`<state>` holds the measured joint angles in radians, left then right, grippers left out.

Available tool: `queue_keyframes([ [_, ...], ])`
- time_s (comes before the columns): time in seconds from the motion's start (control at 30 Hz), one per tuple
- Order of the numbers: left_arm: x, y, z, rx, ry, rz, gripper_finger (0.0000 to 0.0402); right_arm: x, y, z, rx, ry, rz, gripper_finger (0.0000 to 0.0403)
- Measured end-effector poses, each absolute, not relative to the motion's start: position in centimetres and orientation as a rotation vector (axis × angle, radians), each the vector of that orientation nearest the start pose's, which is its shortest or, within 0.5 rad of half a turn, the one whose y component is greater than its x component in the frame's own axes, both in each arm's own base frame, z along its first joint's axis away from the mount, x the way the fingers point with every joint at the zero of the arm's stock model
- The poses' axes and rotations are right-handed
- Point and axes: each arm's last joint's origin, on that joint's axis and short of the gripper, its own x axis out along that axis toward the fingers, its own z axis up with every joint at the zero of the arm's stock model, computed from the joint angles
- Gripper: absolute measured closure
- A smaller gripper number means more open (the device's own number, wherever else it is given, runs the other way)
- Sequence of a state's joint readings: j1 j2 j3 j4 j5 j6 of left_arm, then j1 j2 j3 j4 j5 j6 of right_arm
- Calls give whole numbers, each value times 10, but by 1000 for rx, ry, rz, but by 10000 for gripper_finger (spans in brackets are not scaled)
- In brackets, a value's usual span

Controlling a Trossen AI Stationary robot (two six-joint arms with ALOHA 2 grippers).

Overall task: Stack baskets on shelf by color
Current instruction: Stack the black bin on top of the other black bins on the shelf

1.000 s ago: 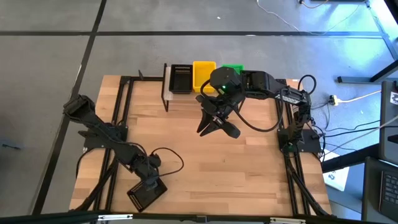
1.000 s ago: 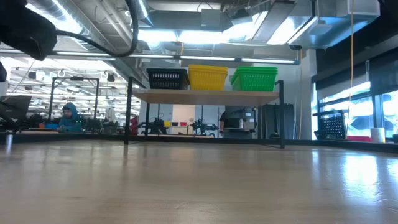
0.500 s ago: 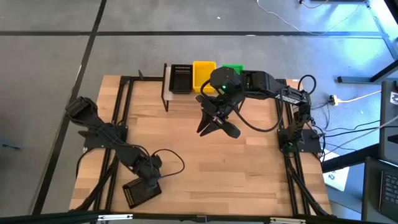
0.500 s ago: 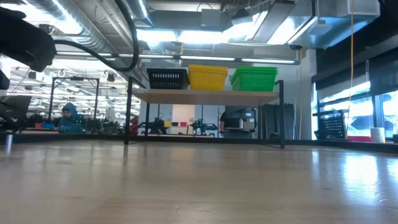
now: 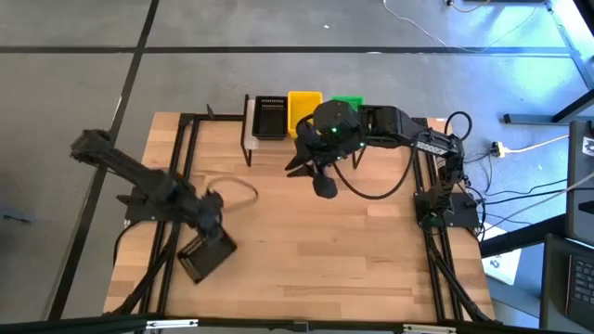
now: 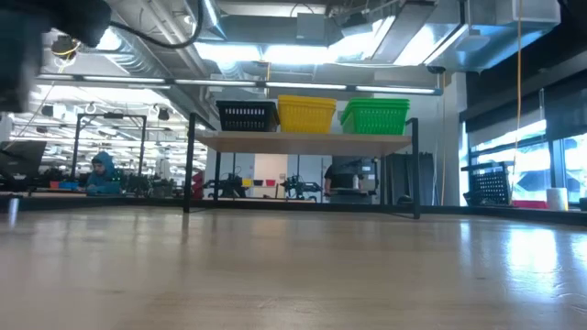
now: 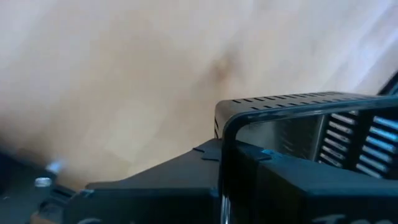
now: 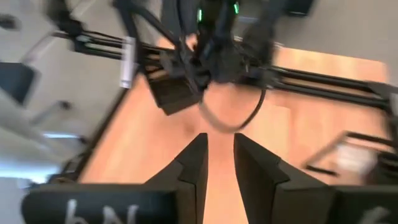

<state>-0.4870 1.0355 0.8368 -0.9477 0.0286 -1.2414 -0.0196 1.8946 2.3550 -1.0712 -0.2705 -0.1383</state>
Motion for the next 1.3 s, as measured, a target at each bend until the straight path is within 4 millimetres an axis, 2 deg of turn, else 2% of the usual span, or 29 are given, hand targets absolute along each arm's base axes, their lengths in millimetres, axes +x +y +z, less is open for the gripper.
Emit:
queue_keyframes([
  [0.2, 135, -42, 291, -958, 932, 384, 401, 374, -5, 458, -107, 645, 100, 327],
  [0.43, 123, -1, 358, -831, 630, 564, 401, 372, -13, 456, -170, 685, -41, 327],
  [0.7, 138, 42, 420, -678, 486, 725, 401, 370, -26, 454, -188, 718, -128, 327],
  [0.93, 160, 99, 464, -616, 441, 790, 401, 364, -32, 450, -264, 798, -305, 327],
  [1.13, 177, 160, 468, -720, 447, 785, 401, 362, -37, 452, -306, 800, -521, 327],
  [1.3, 189, 201, 444, -826, 518, 783, 402, 361, -38, 452, -308, 796, -569, 327],
])
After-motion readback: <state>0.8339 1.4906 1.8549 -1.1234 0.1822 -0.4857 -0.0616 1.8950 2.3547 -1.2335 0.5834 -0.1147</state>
